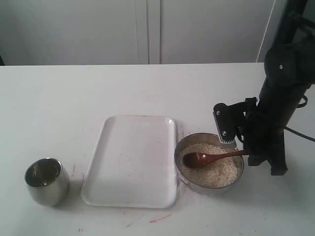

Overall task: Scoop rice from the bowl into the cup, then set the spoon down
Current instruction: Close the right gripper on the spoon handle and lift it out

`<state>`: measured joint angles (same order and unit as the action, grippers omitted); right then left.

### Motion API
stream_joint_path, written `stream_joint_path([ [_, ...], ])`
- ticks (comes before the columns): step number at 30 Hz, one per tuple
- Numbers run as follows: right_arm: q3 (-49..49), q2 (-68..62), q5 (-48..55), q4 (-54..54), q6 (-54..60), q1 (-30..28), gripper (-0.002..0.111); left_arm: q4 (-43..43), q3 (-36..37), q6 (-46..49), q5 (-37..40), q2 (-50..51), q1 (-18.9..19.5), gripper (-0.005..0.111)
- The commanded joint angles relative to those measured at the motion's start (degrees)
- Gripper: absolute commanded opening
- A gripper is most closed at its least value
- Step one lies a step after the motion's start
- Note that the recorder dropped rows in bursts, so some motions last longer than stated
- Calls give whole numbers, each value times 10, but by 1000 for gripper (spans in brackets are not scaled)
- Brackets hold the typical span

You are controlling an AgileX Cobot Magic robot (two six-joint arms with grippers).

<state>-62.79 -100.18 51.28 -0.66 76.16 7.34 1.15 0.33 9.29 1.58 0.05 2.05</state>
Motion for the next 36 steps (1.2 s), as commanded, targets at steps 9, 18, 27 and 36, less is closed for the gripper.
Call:
stream_joint_path([
  [9,0,29,23,-2,-130,1,0,-6,-3,-1,-3,-1,-2,14],
  [18,1,155,120,118,-480,1,0,-6,-3,-1,-3,-1,-2,14],
  [27,2,296,187,212,-618,16,0,-6,-3,-1,-3,-1,-2,14],
  [36,84,466,187,17,-754,121,0,-6,-3,-1,-3,-1,-2,14],
])
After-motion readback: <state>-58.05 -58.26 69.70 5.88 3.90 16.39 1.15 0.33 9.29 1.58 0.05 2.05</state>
